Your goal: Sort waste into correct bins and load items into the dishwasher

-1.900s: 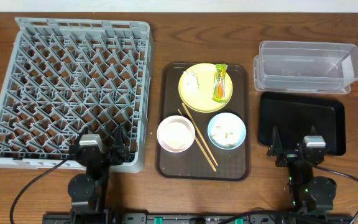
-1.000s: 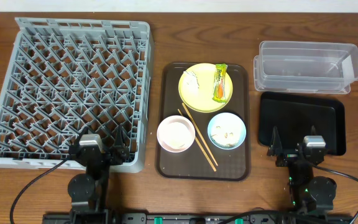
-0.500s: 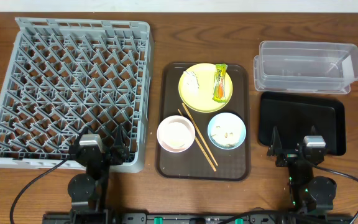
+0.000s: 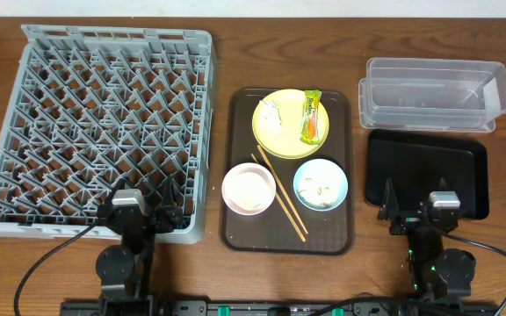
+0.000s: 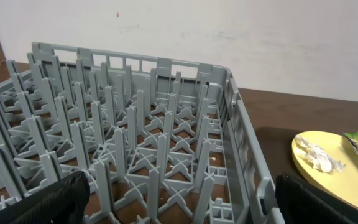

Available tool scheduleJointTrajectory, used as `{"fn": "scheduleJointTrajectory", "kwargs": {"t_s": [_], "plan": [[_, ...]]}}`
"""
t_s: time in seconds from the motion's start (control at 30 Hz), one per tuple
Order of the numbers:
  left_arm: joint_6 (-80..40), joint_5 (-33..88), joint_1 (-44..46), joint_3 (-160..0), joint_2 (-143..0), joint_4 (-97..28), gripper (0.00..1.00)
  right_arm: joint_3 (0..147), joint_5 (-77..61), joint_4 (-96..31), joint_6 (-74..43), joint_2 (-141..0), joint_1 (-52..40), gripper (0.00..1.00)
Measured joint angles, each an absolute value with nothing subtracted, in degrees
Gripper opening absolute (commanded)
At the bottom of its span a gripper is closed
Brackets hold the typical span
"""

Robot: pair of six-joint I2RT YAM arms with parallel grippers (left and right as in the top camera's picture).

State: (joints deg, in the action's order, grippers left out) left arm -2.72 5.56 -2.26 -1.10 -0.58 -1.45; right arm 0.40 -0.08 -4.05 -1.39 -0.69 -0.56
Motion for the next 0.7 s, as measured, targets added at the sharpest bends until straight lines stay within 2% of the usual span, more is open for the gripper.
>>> {"fn": "scheduleJointTrajectory", "kwargs": {"t_s": [0.7], "plan": [[-4.7,5.3,-2.3,-1.3,-0.6,-2.2,0.97,0.4,-0.4,-3.5,-2.1,-0.7,-0.6,0.99]]}}
